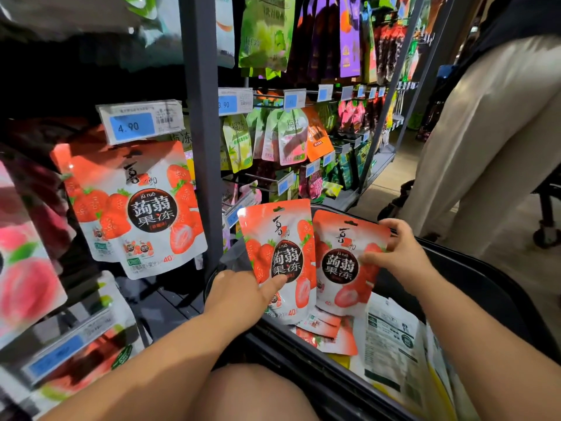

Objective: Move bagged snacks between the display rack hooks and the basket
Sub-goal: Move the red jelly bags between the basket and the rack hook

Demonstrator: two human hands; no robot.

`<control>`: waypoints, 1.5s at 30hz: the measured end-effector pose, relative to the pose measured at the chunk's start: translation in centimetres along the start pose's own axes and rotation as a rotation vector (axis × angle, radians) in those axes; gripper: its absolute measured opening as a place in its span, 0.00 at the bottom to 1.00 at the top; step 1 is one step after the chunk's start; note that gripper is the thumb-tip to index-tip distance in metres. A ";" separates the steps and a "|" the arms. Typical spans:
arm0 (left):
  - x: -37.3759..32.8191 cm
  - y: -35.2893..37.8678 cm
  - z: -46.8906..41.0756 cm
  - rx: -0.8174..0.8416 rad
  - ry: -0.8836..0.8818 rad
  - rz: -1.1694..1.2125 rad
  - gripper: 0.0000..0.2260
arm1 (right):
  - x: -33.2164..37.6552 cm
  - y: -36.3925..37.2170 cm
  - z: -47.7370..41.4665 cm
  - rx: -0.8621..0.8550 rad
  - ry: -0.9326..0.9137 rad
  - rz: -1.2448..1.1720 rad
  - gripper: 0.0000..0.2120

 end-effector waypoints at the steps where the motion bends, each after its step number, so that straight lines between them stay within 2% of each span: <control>1: 0.2 0.2 -0.1 -0.003 -0.004 0.004 0.28 | -0.7 0.6 0.1 -0.071 0.024 -0.123 0.28; 3: 0.3 0.3 -0.2 -0.007 -0.012 0.006 0.28 | -2.1 1.8 0.3 -0.146 0.085 -0.301 0.18; 5: 0.4 0.5 -0.3 -0.006 -0.005 -0.010 0.28 | -3.5 3.2 0.6 -0.127 0.149 -0.398 0.11; 10: 1.0 1.1 -0.8 -0.010 -0.011 -0.022 0.28 | -5.0 5.1 1.4 0.074 0.188 -0.433 0.16; 14: 1.2 1.3 -0.9 -0.019 -0.041 0.041 0.29 | -5.9 5.5 2.2 0.227 0.227 -0.376 0.32; 16: 1.2 0.9 -0.9 0.005 -0.093 0.135 0.28 | -5.8 5.3 2.0 0.194 0.242 -0.340 0.36; 19: 1.5 0.0 -0.9 0.044 -0.172 0.345 0.27 | -4.4 5.6 1.9 0.150 0.202 -0.328 0.30; 22: 1.6 -2.4 -0.3 -0.031 -0.165 0.576 0.14 | -2.0 5.8 1.7 0.119 0.139 -0.358 0.22; 24: 2.1 -4.7 0.2 -0.115 -0.178 0.622 0.14 | 0.2 5.6 1.5 0.100 0.086 -0.366 0.21; 25: 2.5 -5.8 0.6 -0.152 -0.203 0.614 0.17 | 1.3 5.5 1.5 0.093 0.061 -0.369 0.24; 28: 4.4 -8.5 2.6 -0.225 -0.303 0.541 0.21 | 3.9 6.2 1.5 0.104 -0.017 -0.363 0.42; 29: 5.2 -9.1 3.3 -0.245 -0.334 0.488 0.22 | 4.7 6.6 1.5 0.127 -0.041 -0.347 0.42; 33: 8.8 -10.6 6.6 -0.287 -0.393 0.439 0.21 | 8.2 9.9 2.6 0.268 -0.116 -0.360 0.21; 35: 10.3 -11.0 8.2 -0.297 -0.430 0.418 0.25 | 9.1 11.9 2.8 0.316 -0.139 -0.346 0.19; 38: 11.6 -11.6 10.4 -0.328 -0.444 0.405 0.20 | 10.1 14.9 3.4 0.381 -0.153 -0.352 0.16; 42: 13.2 -12.9 12.7 -0.392 -0.509 0.348 0.21 | 11.3 19.0 3.8 0.419 -0.136 -0.390 0.15; 45: 14.1 -13.3 13.6 -0.404 -0.522 0.333 0.19 | 12.0 21.5 3.6 0.425 -0.119 -0.384 0.13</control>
Point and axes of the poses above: each hand's wrist, its own z-axis away from the middle knuckle, its own y-axis out of the palm, x = y × z, the point moved 3 cm from there along -z, towards the middle knuckle, and after that the axes turned 2 degrees about -y, right-handed, at the moved point
